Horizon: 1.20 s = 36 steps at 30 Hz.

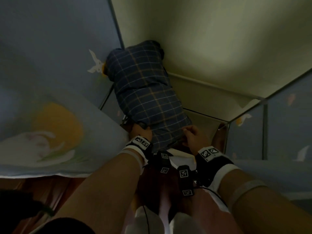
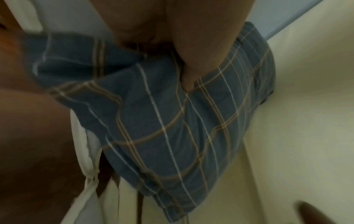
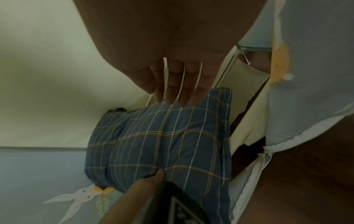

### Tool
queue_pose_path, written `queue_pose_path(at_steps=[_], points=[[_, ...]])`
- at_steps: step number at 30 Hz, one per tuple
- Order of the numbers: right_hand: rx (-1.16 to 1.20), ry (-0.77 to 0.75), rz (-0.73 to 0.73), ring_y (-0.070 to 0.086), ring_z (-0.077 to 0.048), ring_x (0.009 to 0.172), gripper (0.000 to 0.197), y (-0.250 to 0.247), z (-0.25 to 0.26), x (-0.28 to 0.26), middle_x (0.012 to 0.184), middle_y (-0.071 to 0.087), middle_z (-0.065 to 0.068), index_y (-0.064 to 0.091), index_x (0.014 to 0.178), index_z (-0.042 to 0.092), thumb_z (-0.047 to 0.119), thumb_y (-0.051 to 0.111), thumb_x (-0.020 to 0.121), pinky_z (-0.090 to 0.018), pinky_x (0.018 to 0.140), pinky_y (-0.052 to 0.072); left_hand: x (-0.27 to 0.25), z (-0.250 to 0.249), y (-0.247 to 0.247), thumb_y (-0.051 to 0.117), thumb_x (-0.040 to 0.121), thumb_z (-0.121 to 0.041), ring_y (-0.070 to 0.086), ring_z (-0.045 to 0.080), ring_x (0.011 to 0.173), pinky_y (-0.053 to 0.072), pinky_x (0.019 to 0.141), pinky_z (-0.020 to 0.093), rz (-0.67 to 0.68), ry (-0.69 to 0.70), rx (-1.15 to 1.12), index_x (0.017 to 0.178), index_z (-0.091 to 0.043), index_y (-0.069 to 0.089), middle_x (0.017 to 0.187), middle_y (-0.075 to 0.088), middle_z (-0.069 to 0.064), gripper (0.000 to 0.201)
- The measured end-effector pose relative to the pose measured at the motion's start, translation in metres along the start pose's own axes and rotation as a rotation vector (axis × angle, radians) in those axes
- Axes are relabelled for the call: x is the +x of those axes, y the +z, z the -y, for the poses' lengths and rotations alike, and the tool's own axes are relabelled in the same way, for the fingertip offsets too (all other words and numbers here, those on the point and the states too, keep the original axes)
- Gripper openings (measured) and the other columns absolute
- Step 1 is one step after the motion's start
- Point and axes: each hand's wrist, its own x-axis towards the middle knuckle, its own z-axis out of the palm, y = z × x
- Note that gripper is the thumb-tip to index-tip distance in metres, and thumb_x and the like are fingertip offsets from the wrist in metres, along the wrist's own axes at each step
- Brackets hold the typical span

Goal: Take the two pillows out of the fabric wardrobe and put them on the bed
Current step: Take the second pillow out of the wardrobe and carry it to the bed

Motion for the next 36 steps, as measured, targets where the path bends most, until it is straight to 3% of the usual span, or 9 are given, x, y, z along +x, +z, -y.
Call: queue_pose_path(at_steps=[3, 6, 9, 12, 17, 22, 29, 32, 36], points=[[-0.052, -0.043, -0.048, 0.063, -0.034, 0.09, 0.009, -0.003, 0.025, -0.017, 0.09, 0.064, -0.011, 0.061, 0.09, 0.013, 0.014, 0.054, 0.095, -0.045, 0.082, 0.053, -0.023, -0.012, -0.023, 0.051, 0.093, -0.021, 0.061, 0.037, 0.111, 0.048, 0.093, 0.039, -0.056, 0.092, 0.062, 0.117, 0.001, 0.061, 0.119, 0.065, 0.022, 0.034], [-0.089, -0.075, -0.071, 0.059, -0.027, 0.094, 0.016, -0.017, 0.055, -0.037, 0.107, 0.065, -0.014, 0.06, 0.108, 0.005, 0.013, 0.056, 0.094, -0.038, 0.082, 0.048, -0.05, -0.028, -0.048, 0.046, 0.096, -0.015, 0.059, 0.037, 0.113, 0.044, 0.096, 0.039, -0.071, 0.18, 0.055, 0.117, 0.002, 0.06, 0.12, 0.064, 0.023, 0.03], [-0.153, -0.014, -0.011, 0.056, -0.032, 0.116, 0.047, -0.032, 0.083, -0.058, 0.136, 0.054, -0.016, 0.049, 0.133, 0.008, 0.024, 0.063, 0.09, -0.044, 0.1, 0.046, -0.079, -0.044, -0.075, 0.034, 0.101, -0.01, 0.055, 0.035, 0.112, 0.037, 0.095, 0.038, -0.066, 0.272, 0.01, 0.12, 0.002, 0.058, 0.126, 0.06, 0.02, 0.033], [-0.226, 0.022, 0.035, 0.047, -0.038, 0.132, 0.083, -0.045, 0.103, -0.079, 0.15, 0.043, -0.016, 0.033, 0.148, 0.011, 0.045, 0.069, 0.082, -0.048, 0.11, 0.04, -0.107, -0.058, -0.101, 0.04, 0.094, -0.01, 0.053, 0.031, 0.079, 0.037, 0.068, 0.035, -0.199, 0.364, -0.122, 0.083, -0.001, 0.06, 0.085, 0.062, 0.017, 0.025], [-0.132, 0.008, 0.126, 0.048, -0.042, 0.129, 0.105, -0.059, 0.122, -0.127, 0.151, 0.041, -0.017, 0.023, 0.151, 0.013, 0.062, 0.071, 0.072, -0.053, 0.105, 0.043, -0.187, -0.063, -0.137, 0.048, 0.093, -0.011, 0.062, 0.037, 0.093, 0.044, 0.077, 0.035, -0.306, 0.517, -0.213, 0.092, -0.004, 0.063, 0.095, 0.065, 0.02, 0.017], [-0.046, -0.279, 0.143, 0.031, -0.032, 0.144, 0.103, -0.078, 0.14, -0.178, 0.163, 0.023, -0.008, 0.02, 0.155, 0.013, 0.066, 0.061, 0.077, -0.041, 0.117, 0.023, -0.273, -0.051, -0.178, 0.052, 0.091, -0.012, 0.062, 0.031, 0.096, 0.039, 0.08, 0.022, -0.567, 0.7, -0.26, 0.1, -0.007, 0.066, 0.103, 0.069, 0.017, 0.018], [0.099, -0.467, 0.374, 0.04, -0.031, 0.14, 0.093, -0.068, 0.202, -0.264, 0.156, 0.037, -0.008, 0.032, 0.151, 0.015, 0.065, 0.062, 0.079, -0.036, 0.109, 0.031, -0.37, -0.006, -0.269, 0.054, 0.09, -0.01, 0.063, 0.027, 0.102, 0.041, 0.088, 0.022, -0.971, 0.777, -0.377, 0.112, -0.009, 0.065, 0.108, 0.069, 0.016, 0.024], [0.124, -0.488, 0.509, 0.055, -0.03, 0.127, 0.108, -0.039, 0.215, -0.306, 0.144, 0.053, -0.002, 0.042, 0.143, 0.029, 0.077, 0.076, 0.052, -0.046, 0.109, 0.041, -0.4, 0.028, -0.311, 0.05, 0.091, -0.016, 0.063, 0.029, 0.1, 0.047, 0.088, 0.032, -1.118, 0.73, -0.397, 0.106, -0.011, 0.064, 0.105, 0.069, 0.013, 0.021], [0.182, -0.568, 0.729, 0.07, -0.023, 0.107, 0.104, 0.018, 0.207, -0.343, 0.119, 0.072, 0.004, 0.057, 0.127, 0.033, 0.059, 0.094, 0.033, -0.054, 0.096, 0.052, -0.428, 0.085, -0.353, 0.048, 0.091, -0.019, 0.061, 0.03, 0.093, 0.044, 0.082, 0.031, -1.273, 0.644, -0.336, 0.097, -0.012, 0.062, 0.097, 0.067, 0.014, 0.016]])
